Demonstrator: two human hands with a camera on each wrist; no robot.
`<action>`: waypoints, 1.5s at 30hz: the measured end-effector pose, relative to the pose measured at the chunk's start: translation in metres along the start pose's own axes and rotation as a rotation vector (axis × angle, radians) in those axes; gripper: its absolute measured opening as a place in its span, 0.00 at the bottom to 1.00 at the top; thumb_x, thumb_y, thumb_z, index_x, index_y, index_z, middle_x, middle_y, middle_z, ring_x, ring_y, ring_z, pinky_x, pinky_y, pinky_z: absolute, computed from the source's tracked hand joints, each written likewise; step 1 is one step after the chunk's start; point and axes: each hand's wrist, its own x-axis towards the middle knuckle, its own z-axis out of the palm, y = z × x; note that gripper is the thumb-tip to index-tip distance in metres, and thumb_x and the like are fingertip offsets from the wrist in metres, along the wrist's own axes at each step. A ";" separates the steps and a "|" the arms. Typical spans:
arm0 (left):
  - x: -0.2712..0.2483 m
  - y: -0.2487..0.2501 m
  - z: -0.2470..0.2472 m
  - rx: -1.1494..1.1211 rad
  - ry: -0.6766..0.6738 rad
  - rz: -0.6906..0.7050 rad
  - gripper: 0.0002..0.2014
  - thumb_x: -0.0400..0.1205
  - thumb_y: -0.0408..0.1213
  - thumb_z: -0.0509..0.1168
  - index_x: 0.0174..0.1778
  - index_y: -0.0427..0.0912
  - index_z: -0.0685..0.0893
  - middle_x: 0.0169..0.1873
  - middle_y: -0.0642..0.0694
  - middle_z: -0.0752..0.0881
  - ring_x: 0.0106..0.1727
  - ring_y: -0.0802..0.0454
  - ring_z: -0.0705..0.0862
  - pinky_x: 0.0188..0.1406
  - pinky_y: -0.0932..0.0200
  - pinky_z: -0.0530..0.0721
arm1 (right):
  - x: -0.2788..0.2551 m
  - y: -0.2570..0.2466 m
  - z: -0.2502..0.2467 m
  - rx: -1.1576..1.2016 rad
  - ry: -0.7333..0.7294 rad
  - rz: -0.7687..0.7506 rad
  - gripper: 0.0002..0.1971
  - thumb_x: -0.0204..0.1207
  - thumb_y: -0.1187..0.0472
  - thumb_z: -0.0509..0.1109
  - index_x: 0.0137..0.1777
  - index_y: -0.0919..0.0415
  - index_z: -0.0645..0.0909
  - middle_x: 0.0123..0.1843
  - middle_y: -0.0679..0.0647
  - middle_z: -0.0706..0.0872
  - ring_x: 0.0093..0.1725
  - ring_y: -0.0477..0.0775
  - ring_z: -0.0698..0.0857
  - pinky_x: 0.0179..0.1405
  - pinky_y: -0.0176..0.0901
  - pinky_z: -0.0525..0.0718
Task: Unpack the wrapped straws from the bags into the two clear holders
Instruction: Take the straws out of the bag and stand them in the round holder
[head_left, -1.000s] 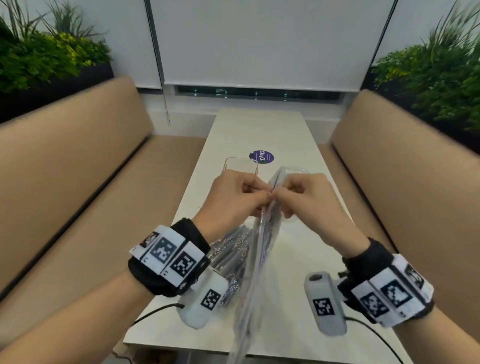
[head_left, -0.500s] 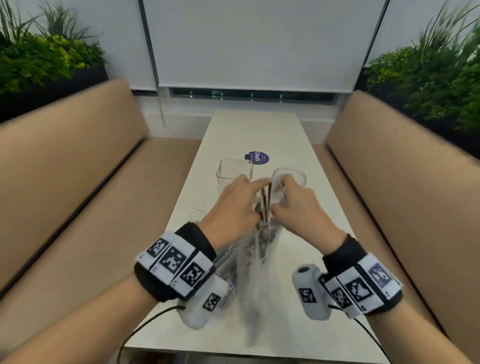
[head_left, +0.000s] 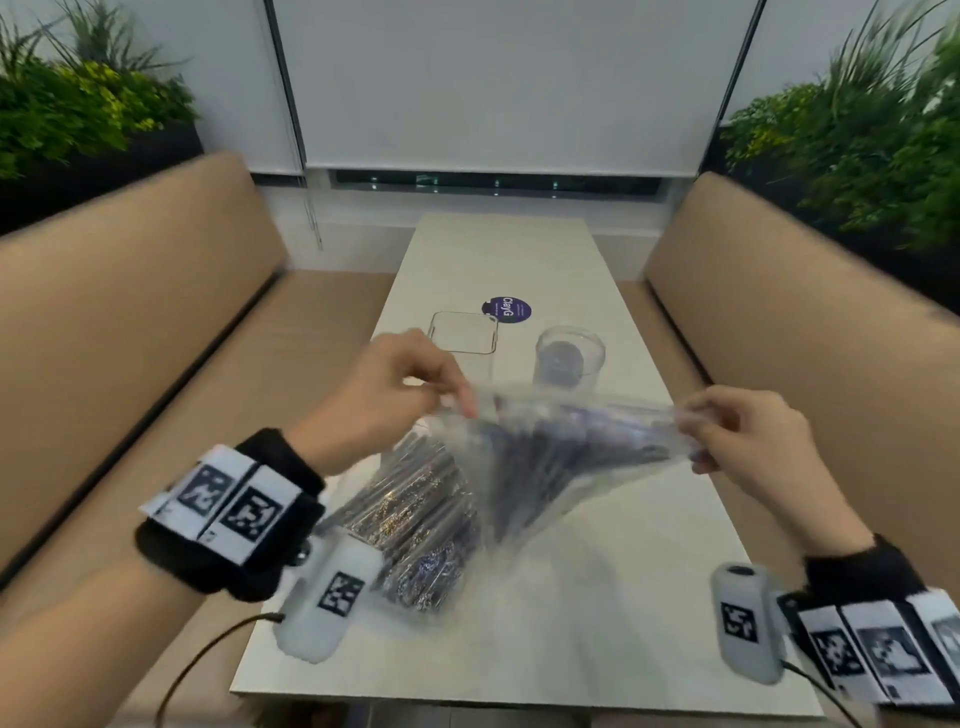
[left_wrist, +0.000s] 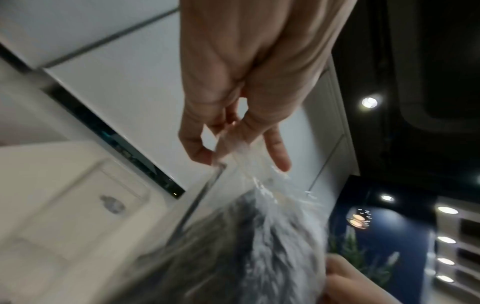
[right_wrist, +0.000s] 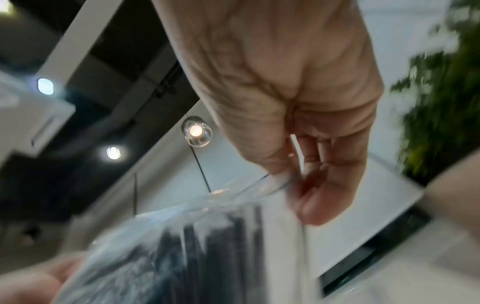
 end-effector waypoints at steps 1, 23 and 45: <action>-0.001 -0.004 -0.002 0.152 0.023 -0.008 0.27 0.70 0.13 0.61 0.31 0.52 0.92 0.42 0.45 0.79 0.45 0.56 0.81 0.48 0.73 0.75 | -0.003 0.006 -0.002 -0.023 0.000 0.012 0.08 0.77 0.67 0.71 0.38 0.57 0.88 0.31 0.60 0.89 0.22 0.46 0.86 0.28 0.36 0.88; -0.026 -0.009 0.034 -0.242 -0.231 -0.251 0.61 0.67 0.16 0.68 0.77 0.80 0.48 0.52 0.55 0.81 0.28 0.64 0.66 0.23 0.48 0.80 | -0.036 0.004 0.030 0.405 -0.040 0.250 0.13 0.78 0.70 0.62 0.43 0.60 0.88 0.39 0.63 0.85 0.29 0.54 0.83 0.35 0.53 0.90; -0.002 0.009 0.041 0.009 -0.571 -0.098 0.54 0.62 0.42 0.84 0.80 0.60 0.59 0.70 0.52 0.71 0.73 0.54 0.72 0.73 0.54 0.72 | -0.016 -0.043 0.046 0.468 -0.261 0.113 0.15 0.79 0.75 0.58 0.45 0.68 0.88 0.29 0.51 0.83 0.27 0.48 0.73 0.23 0.33 0.69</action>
